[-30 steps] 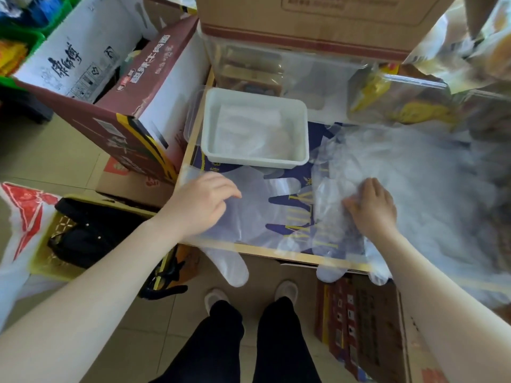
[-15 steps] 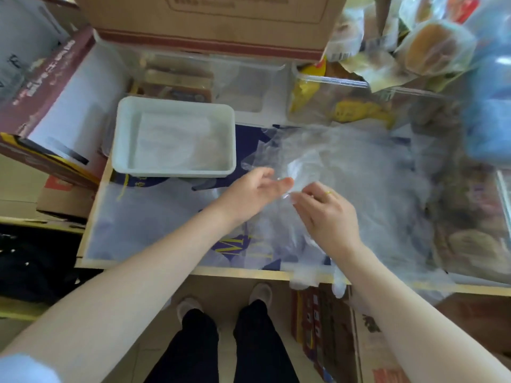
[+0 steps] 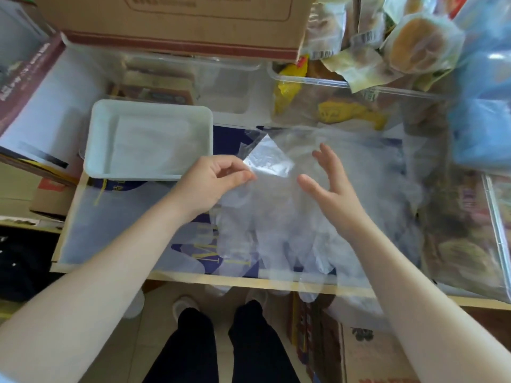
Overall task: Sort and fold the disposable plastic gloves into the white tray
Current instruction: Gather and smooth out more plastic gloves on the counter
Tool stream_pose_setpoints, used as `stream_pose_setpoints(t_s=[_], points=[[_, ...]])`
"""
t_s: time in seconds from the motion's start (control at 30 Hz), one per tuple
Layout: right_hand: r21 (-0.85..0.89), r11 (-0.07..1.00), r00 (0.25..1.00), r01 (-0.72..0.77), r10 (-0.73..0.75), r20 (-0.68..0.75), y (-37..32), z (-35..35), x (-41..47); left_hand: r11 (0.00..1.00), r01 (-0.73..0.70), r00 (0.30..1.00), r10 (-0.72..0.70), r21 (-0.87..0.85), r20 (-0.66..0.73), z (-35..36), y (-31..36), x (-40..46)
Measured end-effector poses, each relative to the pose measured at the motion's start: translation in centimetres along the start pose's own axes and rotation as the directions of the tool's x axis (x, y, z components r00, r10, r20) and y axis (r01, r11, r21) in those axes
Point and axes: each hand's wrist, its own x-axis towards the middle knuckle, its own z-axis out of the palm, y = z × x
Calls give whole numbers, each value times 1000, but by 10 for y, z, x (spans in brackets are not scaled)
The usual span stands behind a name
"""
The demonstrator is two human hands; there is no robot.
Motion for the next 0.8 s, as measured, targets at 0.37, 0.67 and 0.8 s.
stream_pose_setpoints(t_s=[0.37,0.67,0.8], points=[[459,870,897,-180,-46,439,-54,23,32,857,238,951,-301,-458,-69,-42,1,-36],[-148,985,948,83,-32,317,-92,75,48,792,385,898,-439,-474,-3,-95,-5,-77],[-277,959,886,64,74,458,-105,111,44,862,455,866,-487,-225,-112,-120,-29,-99]])
